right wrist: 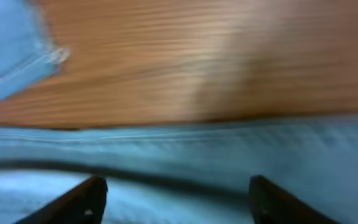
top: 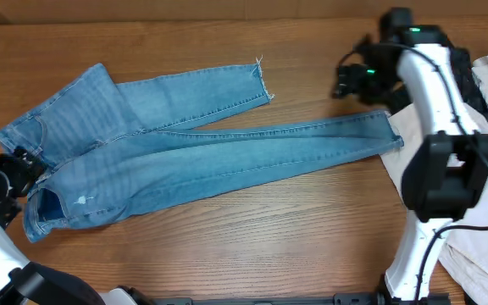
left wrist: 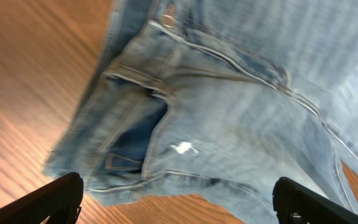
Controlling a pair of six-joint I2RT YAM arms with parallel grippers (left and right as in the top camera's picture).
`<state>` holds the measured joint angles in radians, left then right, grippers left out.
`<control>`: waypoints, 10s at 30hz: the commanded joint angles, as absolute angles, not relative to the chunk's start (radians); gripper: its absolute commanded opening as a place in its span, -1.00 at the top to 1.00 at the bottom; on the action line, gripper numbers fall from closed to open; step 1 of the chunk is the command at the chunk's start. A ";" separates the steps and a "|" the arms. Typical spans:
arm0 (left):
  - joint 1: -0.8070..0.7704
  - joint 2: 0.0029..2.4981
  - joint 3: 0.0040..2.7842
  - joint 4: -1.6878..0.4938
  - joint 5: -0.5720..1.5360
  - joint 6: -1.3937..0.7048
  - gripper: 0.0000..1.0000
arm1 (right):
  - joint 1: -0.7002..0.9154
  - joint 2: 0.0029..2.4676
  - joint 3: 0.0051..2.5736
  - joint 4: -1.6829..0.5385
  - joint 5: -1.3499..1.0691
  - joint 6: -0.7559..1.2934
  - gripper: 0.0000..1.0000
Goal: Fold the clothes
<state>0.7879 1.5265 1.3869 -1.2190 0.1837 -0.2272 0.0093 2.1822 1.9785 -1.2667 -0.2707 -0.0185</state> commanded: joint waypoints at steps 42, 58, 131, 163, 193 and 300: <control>0.690 1.531 1.409 -1.206 0.192 -0.202 -1.00 | 0.326 2.469 2.103 -0.803 0.014 0.092 0.92; 0.685 1.531 1.409 -1.204 0.192 -0.202 -1.00 | -0.062 2.469 2.570 -1.112 0.279 0.184 0.92; 0.323 2.163 1.881 -0.888 0.104 -0.142 -0.15 | -0.093 2.278 2.567 -1.694 -0.088 0.153 -0.18; 0.363 2.188 1.537 -0.367 0.100 -0.120 0.03 | -0.096 2.278 2.567 -1.694 -0.083 0.150 -0.20; 0.344 1.950 2.001 -1.597 0.172 -0.106 -1.00 | -0.372 2.004 2.074 -1.692 -0.218 0.173 -1.00; 0.595 1.825 1.142 -0.862 0.119 -0.303 0.92 | -0.349 1.676 0.884 -0.467 -0.271 0.446 0.92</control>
